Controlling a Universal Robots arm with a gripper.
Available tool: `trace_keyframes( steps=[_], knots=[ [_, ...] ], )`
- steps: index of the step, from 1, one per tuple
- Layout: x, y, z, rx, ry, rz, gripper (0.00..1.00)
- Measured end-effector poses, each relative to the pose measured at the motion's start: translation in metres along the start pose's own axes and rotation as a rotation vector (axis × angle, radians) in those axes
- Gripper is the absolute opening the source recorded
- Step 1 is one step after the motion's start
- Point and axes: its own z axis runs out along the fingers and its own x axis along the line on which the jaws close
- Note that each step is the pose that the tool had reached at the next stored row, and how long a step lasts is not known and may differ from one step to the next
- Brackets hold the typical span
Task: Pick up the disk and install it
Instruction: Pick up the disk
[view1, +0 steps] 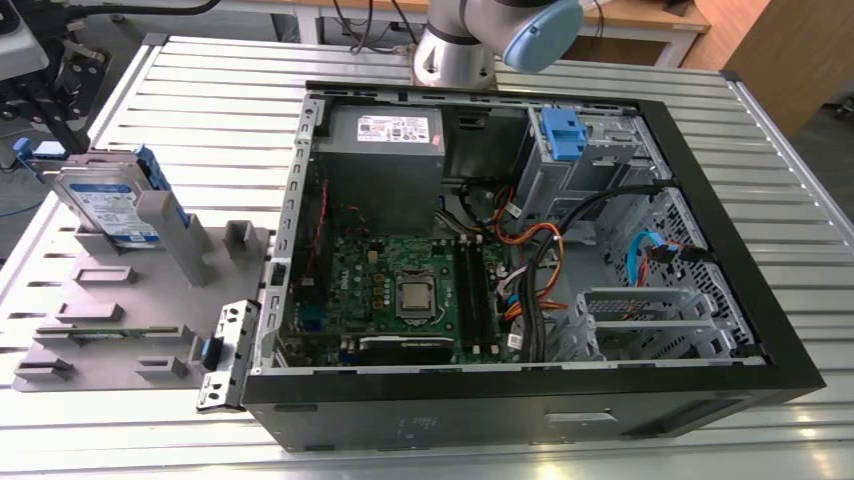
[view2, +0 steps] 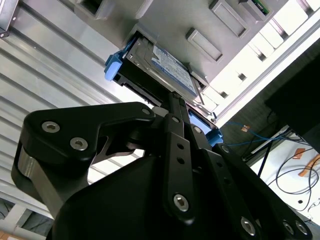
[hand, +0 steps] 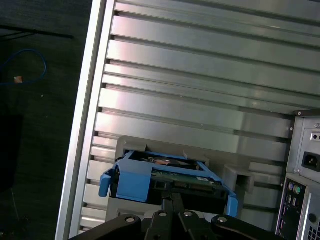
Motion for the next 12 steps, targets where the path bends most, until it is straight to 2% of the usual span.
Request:
trace_keyframes(
  steps=[3,8,12],
  knots=[
    [0.0,0.0,0.0,-0.0004,-0.0002,-0.032,0.11],
    [0.0,0.0,0.0001,-0.0016,-0.001,-0.107,0.11],
    [0.0,0.0,0.0005,-0.0052,-0.0022,-0.166,0.11]
  ],
)
